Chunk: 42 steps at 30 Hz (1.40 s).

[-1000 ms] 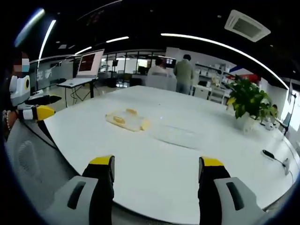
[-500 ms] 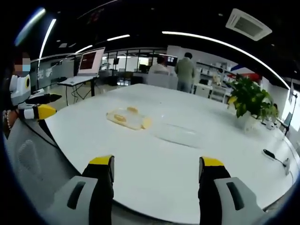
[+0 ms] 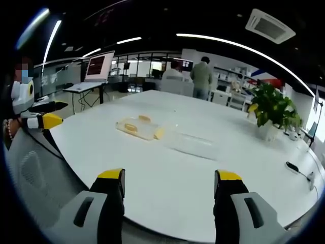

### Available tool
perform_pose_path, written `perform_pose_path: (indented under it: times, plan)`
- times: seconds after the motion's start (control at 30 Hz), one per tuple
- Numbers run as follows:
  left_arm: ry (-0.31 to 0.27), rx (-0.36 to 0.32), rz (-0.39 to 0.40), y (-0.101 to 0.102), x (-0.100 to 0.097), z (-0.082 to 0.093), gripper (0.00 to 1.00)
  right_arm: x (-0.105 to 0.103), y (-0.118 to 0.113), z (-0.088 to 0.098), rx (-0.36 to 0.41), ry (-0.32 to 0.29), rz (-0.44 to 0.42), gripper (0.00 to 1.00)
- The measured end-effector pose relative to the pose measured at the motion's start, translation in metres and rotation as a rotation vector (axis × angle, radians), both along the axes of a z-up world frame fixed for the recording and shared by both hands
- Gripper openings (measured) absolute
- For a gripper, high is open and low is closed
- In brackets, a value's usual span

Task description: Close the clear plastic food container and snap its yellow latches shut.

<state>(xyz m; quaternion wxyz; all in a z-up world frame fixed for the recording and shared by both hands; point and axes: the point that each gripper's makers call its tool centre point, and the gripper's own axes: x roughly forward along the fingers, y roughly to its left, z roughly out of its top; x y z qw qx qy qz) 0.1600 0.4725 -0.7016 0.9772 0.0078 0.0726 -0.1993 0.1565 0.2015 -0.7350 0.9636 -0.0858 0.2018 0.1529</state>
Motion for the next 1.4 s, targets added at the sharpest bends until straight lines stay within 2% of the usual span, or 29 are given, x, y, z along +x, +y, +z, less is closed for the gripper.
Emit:
perform_pose_path:
  times: [0.23,0.73,1.0,1.07,1.13,1.23,1.33,1.4]
  plan:
    - [0.021,0.005,0.008,0.001,0.001,-0.003,0.77,0.001,-0.001,0.0,0.001,-0.003,-0.005,0.7]
    - [0.028,0.009,0.02,0.0,0.004,-0.002,0.77,0.003,-0.001,0.002,0.017,-0.01,0.0,0.68]
    - [0.057,0.02,0.011,-0.002,0.004,-0.007,0.77,0.002,0.001,-0.005,0.005,0.032,0.015,0.66]
    - [0.062,0.02,-0.005,-0.004,0.003,-0.007,0.79,0.002,0.001,-0.002,0.014,0.019,0.016,0.69]
    - [0.049,0.024,-0.008,-0.005,0.004,-0.005,0.83,0.004,0.0,0.006,0.035,-0.028,0.006,0.74]
    - [0.076,0.03,-0.006,-0.005,0.004,-0.009,0.91,0.004,0.0,-0.001,0.017,0.011,0.015,0.72]
    - [0.074,0.019,-0.013,-0.006,0.004,-0.008,0.91,0.004,0.001,-0.001,0.011,0.012,0.022,0.71]
    - [0.092,0.001,-0.007,-0.005,0.005,-0.008,0.95,0.003,0.002,-0.002,0.01,0.017,0.034,0.71]
